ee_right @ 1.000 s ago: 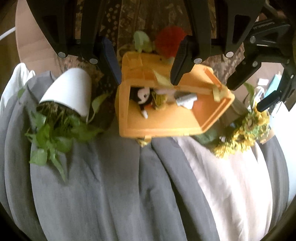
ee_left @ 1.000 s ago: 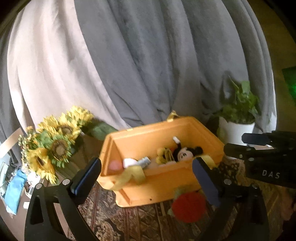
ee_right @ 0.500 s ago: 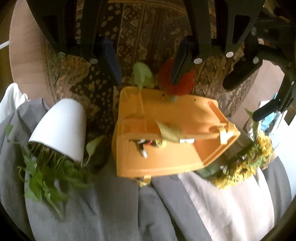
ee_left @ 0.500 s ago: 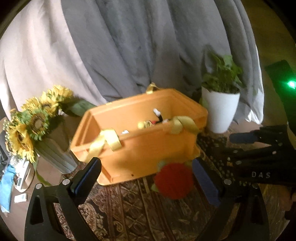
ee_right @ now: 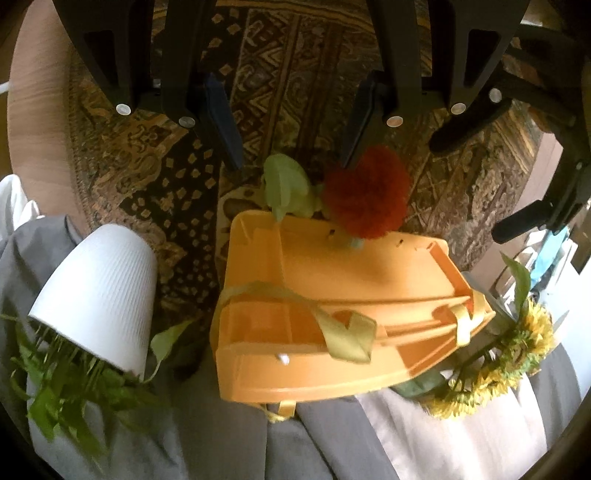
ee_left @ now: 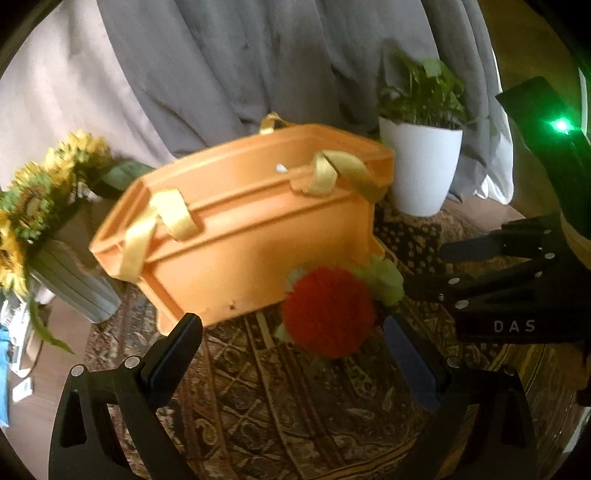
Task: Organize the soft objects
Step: 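Grasp the red pompom with the left tool while the right tool grasps the green frog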
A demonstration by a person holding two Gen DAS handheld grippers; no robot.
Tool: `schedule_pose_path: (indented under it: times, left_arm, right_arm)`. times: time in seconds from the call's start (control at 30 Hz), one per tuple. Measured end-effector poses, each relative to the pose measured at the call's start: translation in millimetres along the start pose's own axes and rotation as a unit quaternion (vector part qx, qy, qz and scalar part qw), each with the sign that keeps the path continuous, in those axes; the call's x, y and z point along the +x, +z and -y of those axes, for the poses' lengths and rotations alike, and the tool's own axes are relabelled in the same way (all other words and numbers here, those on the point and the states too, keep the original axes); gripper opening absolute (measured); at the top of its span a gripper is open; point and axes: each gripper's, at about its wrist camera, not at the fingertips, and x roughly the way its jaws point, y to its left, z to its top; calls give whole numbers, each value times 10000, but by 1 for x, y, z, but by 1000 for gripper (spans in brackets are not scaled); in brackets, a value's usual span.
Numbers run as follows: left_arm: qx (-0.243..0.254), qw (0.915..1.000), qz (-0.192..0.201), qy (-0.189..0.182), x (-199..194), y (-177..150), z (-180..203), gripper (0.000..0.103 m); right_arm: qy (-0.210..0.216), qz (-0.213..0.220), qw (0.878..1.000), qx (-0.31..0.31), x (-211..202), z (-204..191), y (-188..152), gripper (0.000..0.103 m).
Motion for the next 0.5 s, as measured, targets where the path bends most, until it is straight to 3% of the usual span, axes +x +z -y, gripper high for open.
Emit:
schedule_pose_path:
  times: [0.5]
  left_arm:
    - [179,9980,-433,-413,50,-9,3,100]
  right_arm:
    - [52,-370,9993,11,38,5,4,55]
